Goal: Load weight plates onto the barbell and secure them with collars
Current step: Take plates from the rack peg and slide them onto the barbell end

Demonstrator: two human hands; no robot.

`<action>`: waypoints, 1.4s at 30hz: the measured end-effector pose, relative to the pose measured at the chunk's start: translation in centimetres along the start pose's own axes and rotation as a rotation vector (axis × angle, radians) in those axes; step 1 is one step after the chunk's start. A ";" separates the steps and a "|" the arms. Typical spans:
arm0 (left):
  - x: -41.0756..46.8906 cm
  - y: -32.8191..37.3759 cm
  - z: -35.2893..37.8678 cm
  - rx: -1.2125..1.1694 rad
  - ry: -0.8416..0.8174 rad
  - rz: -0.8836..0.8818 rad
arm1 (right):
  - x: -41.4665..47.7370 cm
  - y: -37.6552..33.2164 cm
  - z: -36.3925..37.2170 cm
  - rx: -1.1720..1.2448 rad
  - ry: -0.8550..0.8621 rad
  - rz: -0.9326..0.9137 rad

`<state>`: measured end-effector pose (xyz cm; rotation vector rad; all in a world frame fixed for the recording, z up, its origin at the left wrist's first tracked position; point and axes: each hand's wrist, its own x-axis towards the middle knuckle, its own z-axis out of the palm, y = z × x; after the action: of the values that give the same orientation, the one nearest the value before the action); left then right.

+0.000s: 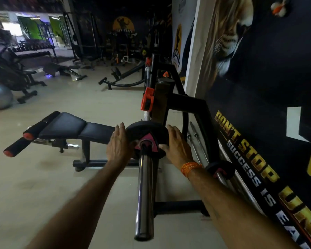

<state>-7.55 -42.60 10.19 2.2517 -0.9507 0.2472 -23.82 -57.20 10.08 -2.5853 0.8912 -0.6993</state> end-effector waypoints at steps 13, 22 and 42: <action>-13.7 14.9 9.1 0.179 -0.139 0.331 | -13.7 15.0 -4.2 -0.171 0.125 0.002; -12.4 20.3 28.2 0.252 -0.390 0.228 | -10.4 34.2 -3.1 -0.169 -0.069 0.114; -5.7 20.3 62.6 -0.210 -0.445 -0.245 | 2.6 64.5 14.6 0.040 -0.236 0.284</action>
<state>-30.72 -90.30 -29.11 2.2362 -0.8574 -0.4595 -45.47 -105.65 -29.54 -2.3751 1.1210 -0.3221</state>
